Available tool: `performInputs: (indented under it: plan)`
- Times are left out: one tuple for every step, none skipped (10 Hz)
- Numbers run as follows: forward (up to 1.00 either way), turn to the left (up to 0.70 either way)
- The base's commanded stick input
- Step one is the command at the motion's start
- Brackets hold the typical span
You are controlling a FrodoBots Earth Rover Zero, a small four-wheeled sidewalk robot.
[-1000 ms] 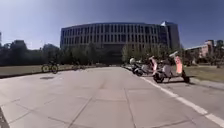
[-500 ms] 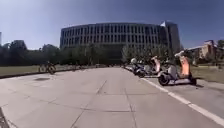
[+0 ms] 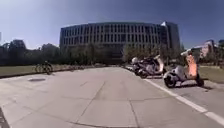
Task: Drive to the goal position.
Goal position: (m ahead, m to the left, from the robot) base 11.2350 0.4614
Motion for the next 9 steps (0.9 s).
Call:
performInputs:
  plan:
    - [0.70,0.00]
    - [0.70,0.00]
    - [0.70,0.00]
    - [0.70,0.00]
    - [0.70,0.00]
    - [0.70,0.00]
    - [0.70,0.00]
    - [0.70,0.00]
    - [0.70,0.00]
